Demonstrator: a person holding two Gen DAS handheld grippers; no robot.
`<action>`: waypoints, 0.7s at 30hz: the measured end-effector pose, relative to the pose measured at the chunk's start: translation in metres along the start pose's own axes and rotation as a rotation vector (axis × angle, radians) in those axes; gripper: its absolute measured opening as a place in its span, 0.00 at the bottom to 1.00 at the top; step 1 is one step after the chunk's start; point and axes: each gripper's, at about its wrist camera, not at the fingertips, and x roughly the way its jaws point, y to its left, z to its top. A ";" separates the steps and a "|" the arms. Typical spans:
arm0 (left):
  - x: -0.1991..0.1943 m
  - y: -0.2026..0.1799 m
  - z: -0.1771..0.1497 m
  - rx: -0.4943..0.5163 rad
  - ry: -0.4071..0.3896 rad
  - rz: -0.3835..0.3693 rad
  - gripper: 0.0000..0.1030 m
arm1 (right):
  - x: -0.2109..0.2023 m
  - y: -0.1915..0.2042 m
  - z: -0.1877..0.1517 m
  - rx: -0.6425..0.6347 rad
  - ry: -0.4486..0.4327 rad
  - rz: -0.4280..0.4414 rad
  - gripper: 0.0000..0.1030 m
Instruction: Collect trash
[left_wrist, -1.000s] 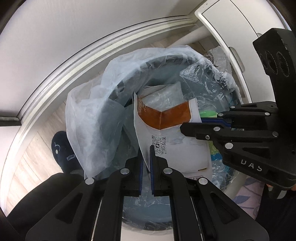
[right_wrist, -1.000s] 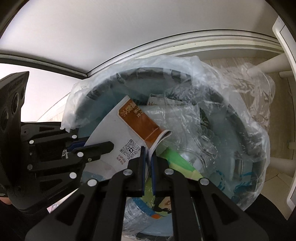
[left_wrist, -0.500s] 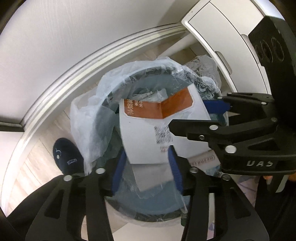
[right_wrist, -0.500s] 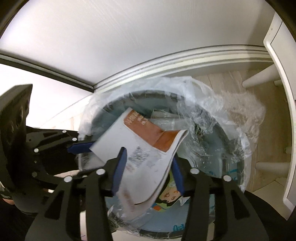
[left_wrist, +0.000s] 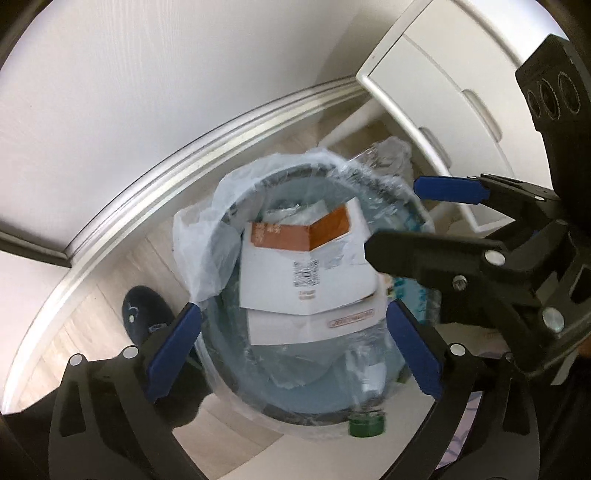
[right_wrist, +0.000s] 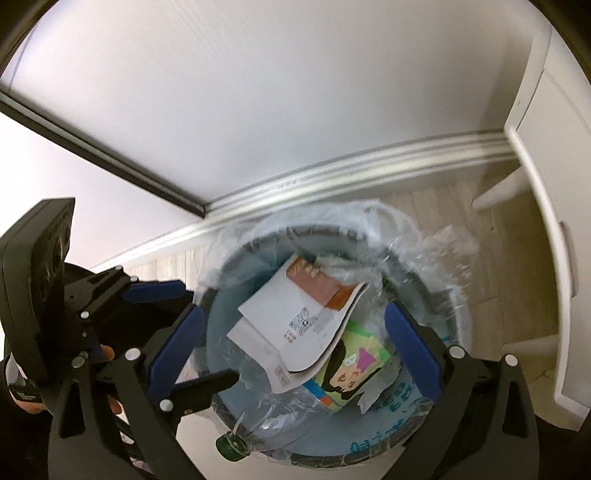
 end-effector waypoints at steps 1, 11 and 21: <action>-0.004 -0.003 -0.001 0.001 -0.013 -0.012 0.94 | -0.006 0.001 -0.001 -0.006 -0.018 -0.008 0.93; -0.037 -0.034 -0.005 0.094 -0.136 0.121 0.94 | -0.058 0.010 -0.010 -0.016 -0.199 -0.131 0.93; -0.064 -0.043 -0.011 0.020 -0.217 0.215 0.94 | -0.097 0.014 -0.015 0.001 -0.339 -0.185 0.93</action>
